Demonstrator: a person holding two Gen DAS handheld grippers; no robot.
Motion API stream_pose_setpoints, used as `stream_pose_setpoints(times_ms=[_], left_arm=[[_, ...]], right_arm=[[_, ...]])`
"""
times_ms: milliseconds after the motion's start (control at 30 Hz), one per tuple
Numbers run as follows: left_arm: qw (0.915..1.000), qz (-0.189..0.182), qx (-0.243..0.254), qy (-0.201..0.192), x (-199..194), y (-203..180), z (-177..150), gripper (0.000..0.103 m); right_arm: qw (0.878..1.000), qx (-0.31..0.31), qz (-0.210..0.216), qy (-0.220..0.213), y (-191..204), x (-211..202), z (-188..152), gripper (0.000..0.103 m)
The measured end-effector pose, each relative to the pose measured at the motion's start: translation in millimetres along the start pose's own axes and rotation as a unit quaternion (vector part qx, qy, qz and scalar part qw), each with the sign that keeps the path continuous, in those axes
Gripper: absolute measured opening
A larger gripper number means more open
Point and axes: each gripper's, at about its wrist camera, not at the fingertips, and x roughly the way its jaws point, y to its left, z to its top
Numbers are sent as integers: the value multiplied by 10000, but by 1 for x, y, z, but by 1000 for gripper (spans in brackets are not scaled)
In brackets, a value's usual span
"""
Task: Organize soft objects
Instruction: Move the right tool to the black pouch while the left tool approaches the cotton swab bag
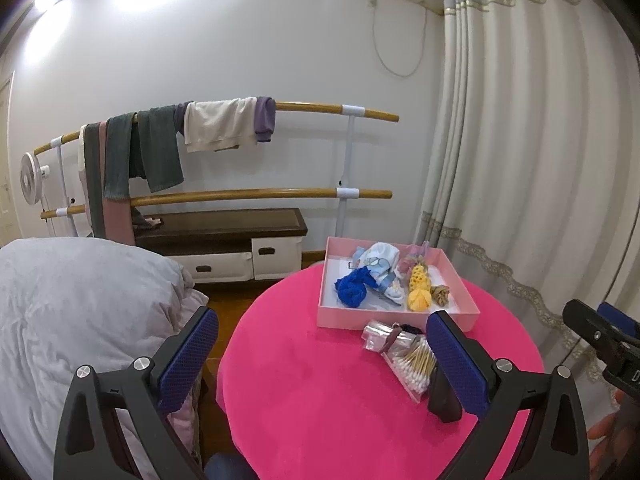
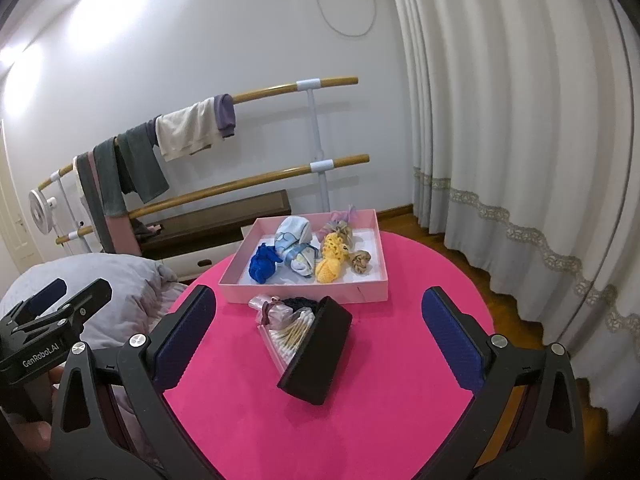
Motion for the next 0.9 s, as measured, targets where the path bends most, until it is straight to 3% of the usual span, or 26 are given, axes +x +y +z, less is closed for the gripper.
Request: stream_pose_setpoints(times_ms=[233, 500, 900], left_arm=[[9999, 13, -48, 94, 10, 4, -3, 103], [9988, 75, 24, 478, 42, 2, -12, 103], [9939, 32, 124, 1096, 115, -12, -23, 103]], right_arm=[[9997, 3, 33, 229, -2, 18, -6, 103], [9922, 347, 225, 1177, -17, 86, -42, 103], [9765, 802, 500, 1937, -34, 153, -81, 103]])
